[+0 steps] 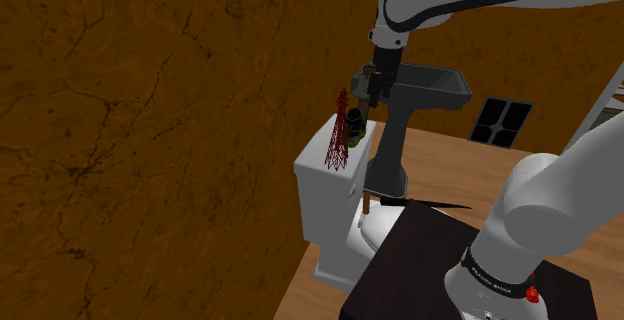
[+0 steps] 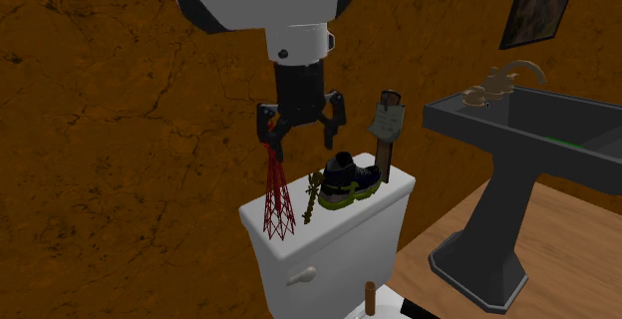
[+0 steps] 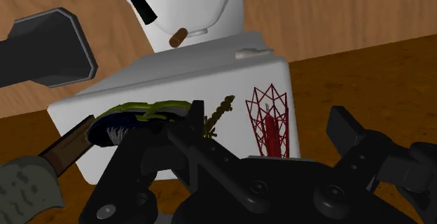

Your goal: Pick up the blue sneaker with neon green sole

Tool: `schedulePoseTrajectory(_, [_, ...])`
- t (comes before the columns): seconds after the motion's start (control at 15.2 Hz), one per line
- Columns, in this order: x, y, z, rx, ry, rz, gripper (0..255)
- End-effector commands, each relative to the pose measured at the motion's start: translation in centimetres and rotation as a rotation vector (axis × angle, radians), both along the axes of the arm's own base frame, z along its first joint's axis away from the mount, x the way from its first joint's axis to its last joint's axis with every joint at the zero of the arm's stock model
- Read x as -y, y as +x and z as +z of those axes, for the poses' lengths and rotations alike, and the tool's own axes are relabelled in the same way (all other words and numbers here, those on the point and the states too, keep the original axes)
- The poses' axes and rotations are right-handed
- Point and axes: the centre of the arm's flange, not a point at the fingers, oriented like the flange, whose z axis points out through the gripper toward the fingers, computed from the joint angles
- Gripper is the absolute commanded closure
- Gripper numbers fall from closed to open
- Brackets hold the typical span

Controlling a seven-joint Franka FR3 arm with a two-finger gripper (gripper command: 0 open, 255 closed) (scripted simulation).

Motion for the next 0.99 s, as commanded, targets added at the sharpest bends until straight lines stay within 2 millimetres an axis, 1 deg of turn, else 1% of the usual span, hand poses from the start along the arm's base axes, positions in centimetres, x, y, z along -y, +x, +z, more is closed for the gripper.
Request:
schedulePoseTrajectory(0.0, [1.8, 1.5, -1.2, 0.0, -0.007, 0.02, 0])
schedulePoseTrajectory(0.92, [14.5, 12.8, -7.1, -0.005, -0.045, 0.144, 0])
